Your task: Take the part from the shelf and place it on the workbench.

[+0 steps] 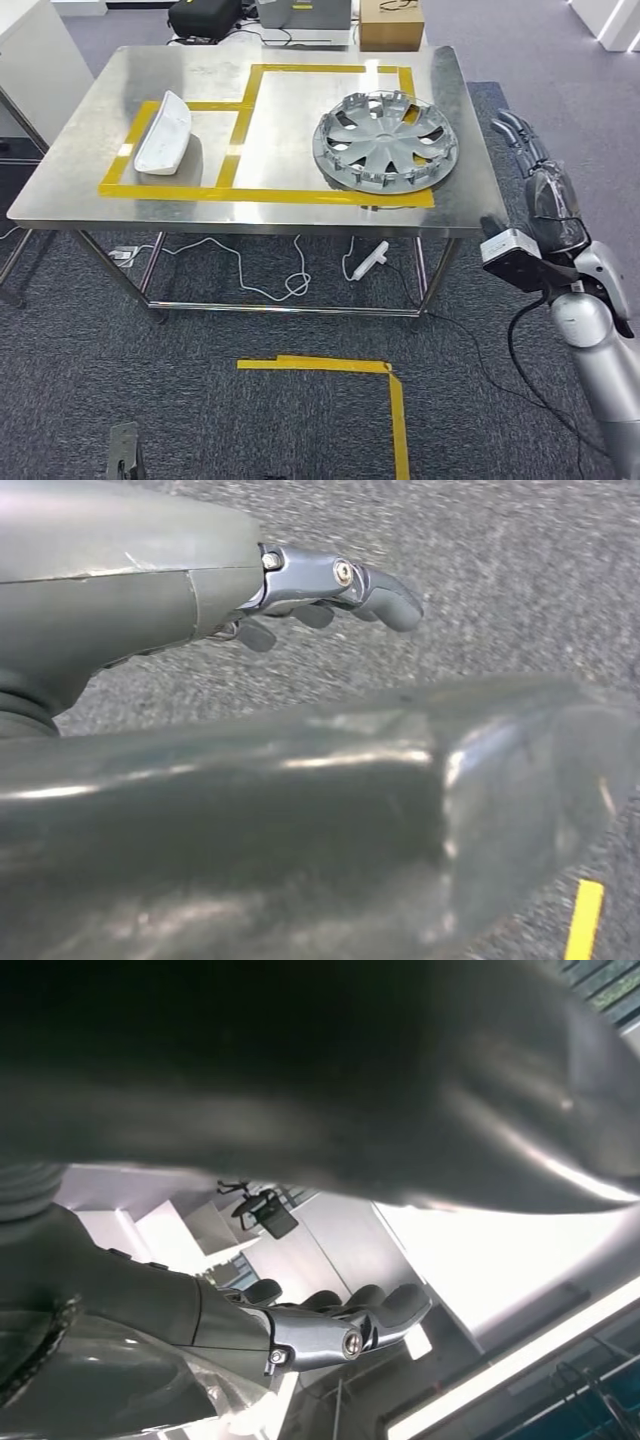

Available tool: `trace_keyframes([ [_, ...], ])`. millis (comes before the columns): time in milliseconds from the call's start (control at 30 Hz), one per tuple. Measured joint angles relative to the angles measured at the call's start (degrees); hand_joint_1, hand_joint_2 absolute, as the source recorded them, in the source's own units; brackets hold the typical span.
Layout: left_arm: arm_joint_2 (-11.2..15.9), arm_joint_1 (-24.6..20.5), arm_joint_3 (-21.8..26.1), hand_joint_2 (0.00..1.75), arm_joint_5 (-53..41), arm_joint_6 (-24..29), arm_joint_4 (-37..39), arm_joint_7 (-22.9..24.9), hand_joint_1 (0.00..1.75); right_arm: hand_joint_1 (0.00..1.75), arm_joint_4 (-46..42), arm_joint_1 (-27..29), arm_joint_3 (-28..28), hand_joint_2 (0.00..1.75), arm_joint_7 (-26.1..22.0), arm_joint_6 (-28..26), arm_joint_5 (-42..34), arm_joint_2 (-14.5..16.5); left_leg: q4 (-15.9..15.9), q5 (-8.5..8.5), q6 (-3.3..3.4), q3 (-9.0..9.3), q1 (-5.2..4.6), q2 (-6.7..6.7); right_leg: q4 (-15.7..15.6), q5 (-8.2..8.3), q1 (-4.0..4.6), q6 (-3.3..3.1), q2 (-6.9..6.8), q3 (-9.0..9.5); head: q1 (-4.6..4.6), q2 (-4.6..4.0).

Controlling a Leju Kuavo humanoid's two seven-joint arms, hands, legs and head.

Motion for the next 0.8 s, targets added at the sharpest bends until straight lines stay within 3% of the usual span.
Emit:
trace_keyframes([
  [33, 0.07, 0.02, 0.08, 0.00, 0.19, -0.07, 0.00, 0.00, 0.00, 0.00, -0.04, 0.05, -0.04, 0.00, 0.01, -0.01, 0.05, -0.01, -3.30, 1.50, 0.22, 2.58, -0.01, -0.02, 0.24, 0.35, 0.01, 0.16, 0.03, -0.63, -0.01, 0.00],
  [100, 0.19, 0.02, 0.32, 0.00, 0.71, -0.13, 0.00, 0.00, 0.00, 0.00, -0.24, 0.05, -0.19, 0.00, 0.04, -0.01, 0.23, -0.04, -11.84, 2.53, 0.84, 8.32, -0.11, -0.15, 0.83, 0.91, 0.09, 0.64, 0.06, -1.63, 0.04, 0.00],
  [167, 0.24, 0.06, 0.63, 0.00, 1.13, -0.12, 0.00, 0.00, 0.00, 0.00, -0.40, 0.02, -0.28, 0.00, 0.08, 0.01, 0.34, -0.09, -16.18, 1.95, 1.38, 10.85, -0.33, -0.25, 1.15, 1.52, 0.13, 1.33, 0.02, -2.14, 0.08, 0.00],
  [233, 0.20, 0.17, 0.96, 0.00, 1.38, -0.10, 0.00, 0.00, 0.00, 0.00, -0.43, 0.02, -0.30, 0.00, 0.09, 0.02, 0.37, -0.15, -16.54, 2.45, 2.06, 10.47, -0.39, -0.17, 1.22, 1.96, 0.02, 2.10, 0.02, -2.44, 0.06, 0.00],
  [267, 0.19, 0.17, 1.12, 0.00, 1.57, -0.09, 0.00, 0.00, 0.00, 0.00, -0.43, 0.01, -0.31, 0.00, 0.12, 0.03, 0.38, -0.22, -16.65, 2.94, 2.52, 10.11, -0.34, -0.07, 1.67, 1.30, -0.06, 2.42, 0.04, -2.95, 0.08, 0.00],
  [333, 0.22, 0.11, 1.43, 0.00, 2.17, -0.07, 0.00, -0.07, 0.00, 0.00, -0.43, -0.02, -0.37, 0.00, 0.13, 0.05, 0.20, -0.39, -16.87, 4.11, 3.33, 8.99, -0.21, 0.14, 5.64, -2.69, -0.15, 2.95, 0.07, -4.91, 0.17, 0.00],
  [400, 0.29, 0.07, 1.84, 0.00, 2.81, -0.07, 0.00, -0.18, 0.00, 0.00, -0.45, 0.13, -0.40, 0.00, -0.14, 0.02, -0.48, -0.47, -16.80, 5.20, 3.63, 7.46, -0.32, 0.20, 13.29, -7.66, -0.15, 3.33, 0.07, -7.45, 0.26, 0.00],
  [433, 0.29, 0.09, 2.08, 0.00, 3.10, -0.08, 0.00, -0.24, 0.00, 0.00, -0.51, 0.38, -0.40, 0.00, -0.43, -0.09, -0.89, -0.47, -16.75, 5.76, 3.65, 6.69, -0.38, 0.20, 16.48, -8.70, -0.15, 3.41, 0.08, -8.11, 0.25, 0.00],
  [467, 0.29, 0.11, 2.31, 0.00, 3.35, -0.10, 0.00, -0.33, 0.00, 0.00, -0.67, 0.71, -0.39, 0.00, -0.75, -0.29, -1.19, -0.46, -16.70, 6.29, 3.63, 5.95, -0.44, 0.20, 18.03, -8.52, -0.14, 3.42, 0.08, -7.95, 0.26, 0.00],
  [500, 0.30, 0.12, 2.51, 0.00, 3.56, -0.13, 0.00, -0.46, 0.00, 0.00, -0.97, 1.13, -0.40, 0.00, -1.09, -0.66, -1.42, -0.46, -16.66, 6.78, 3.59, 5.29, -0.48, 0.20, 17.36, -7.22, -0.14, 3.35, 0.07, -6.67, 0.26, 0.00],
  [567, 0.33, 0.13, 2.82, 0.00, 3.86, -0.26, 0.00, -0.69, 0.00, 0.00, -2.03, 2.01, -0.63, 0.00, -1.87, -1.97, -1.71, -0.44, -16.59, 7.61, 3.38, 4.33, -0.56, 0.16, 10.43, -4.37, -0.10, 2.94, 0.05, -1.31, 0.26, 0.00],
  [633, 0.40, 0.15, 3.01, 0.00, 3.93, -0.57, 0.00, -0.78, 0.00, 0.00, -3.49, 2.80, -1.16, 0.00, -2.63, -3.61, -1.76, -0.39, -16.49, 8.38, 2.91, 3.76, -0.74, 0.11, 2.46, -4.09, 0.08, 2.48, 0.04, 4.17, 0.22, 0.00],
  [667, 0.44, 0.17, 3.05, 0.00, 3.93, -0.73, 0.00, -0.79, 0.00, 0.00, -4.13, 3.17, -1.43, 0.00, -2.86, -4.21, -1.69, -0.35, -16.48, 8.79, 2.60, 3.59, -0.76, 0.11, 0.37, -4.48, 0.22, 2.24, 0.06, 5.50, 0.21, 0.00],
  [733, 0.55, 0.25, 3.12, 0.00, 3.92, -0.87, 0.00, -0.81, 0.00, 0.00, -5.02, 3.95, -1.73, 0.00, -3.05, -4.76, -1.54, -0.28, -16.49, 9.42, 1.88, 3.34, -0.71, 0.12, -0.54, -4.25, 0.31, 1.54, 0.08, 5.54, 0.20, 0.00],
  [800, 0.70, 0.34, 3.18, 0.00, 3.92, -0.87, 0.00, -0.81, 0.00, 0.00, -5.58, 4.53, -1.79, 0.00, -3.07, -4.86, -1.43, -0.13, -15.02, 7.52, 1.09, 2.64, -0.57, 0.06, -0.72, -3.31, 0.11, 0.51, -0.05, 4.84, 0.08, 0.00],
])
